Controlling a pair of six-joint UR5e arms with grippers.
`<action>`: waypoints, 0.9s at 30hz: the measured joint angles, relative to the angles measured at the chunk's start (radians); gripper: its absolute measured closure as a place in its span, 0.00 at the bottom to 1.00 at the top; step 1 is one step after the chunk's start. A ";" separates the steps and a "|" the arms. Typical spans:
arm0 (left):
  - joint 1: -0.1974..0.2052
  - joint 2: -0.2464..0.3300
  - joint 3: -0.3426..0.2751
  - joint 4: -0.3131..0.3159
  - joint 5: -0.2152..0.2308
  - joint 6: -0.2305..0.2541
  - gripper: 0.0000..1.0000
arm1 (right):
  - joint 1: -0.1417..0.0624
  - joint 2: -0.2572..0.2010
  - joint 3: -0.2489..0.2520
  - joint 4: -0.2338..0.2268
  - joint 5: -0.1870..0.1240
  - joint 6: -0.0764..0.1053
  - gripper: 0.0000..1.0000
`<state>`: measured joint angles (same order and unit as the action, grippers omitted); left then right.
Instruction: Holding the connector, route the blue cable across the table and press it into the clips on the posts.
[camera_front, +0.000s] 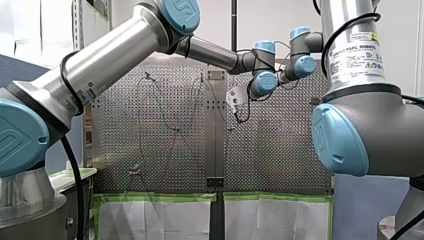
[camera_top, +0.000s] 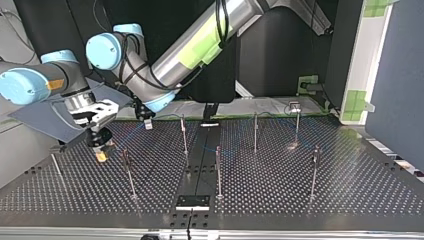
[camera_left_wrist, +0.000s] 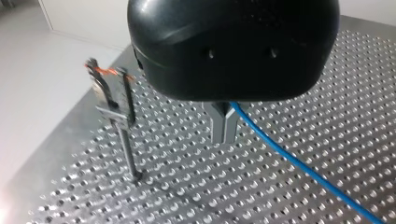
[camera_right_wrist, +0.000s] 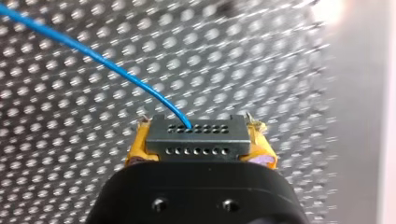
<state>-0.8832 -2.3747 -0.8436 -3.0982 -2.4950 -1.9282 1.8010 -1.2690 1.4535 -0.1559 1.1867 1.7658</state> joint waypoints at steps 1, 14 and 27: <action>-0.002 0.002 0.000 0.000 0.000 0.001 1.00 | 0.001 -0.009 0.000 0.002 0.000 0.000 1.00; 0.016 0.008 0.028 0.068 0.011 0.066 1.00 | 0.005 -0.026 -0.001 0.005 -0.001 -0.003 1.00; 0.044 0.026 0.049 0.079 0.014 0.073 1.00 | 0.002 -0.053 -0.014 0.014 -0.010 0.003 1.00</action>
<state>-0.8388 -2.3487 -0.7945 -3.0194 -2.4815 -1.8556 1.8031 -1.3219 1.4397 -0.1420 1.1763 1.7689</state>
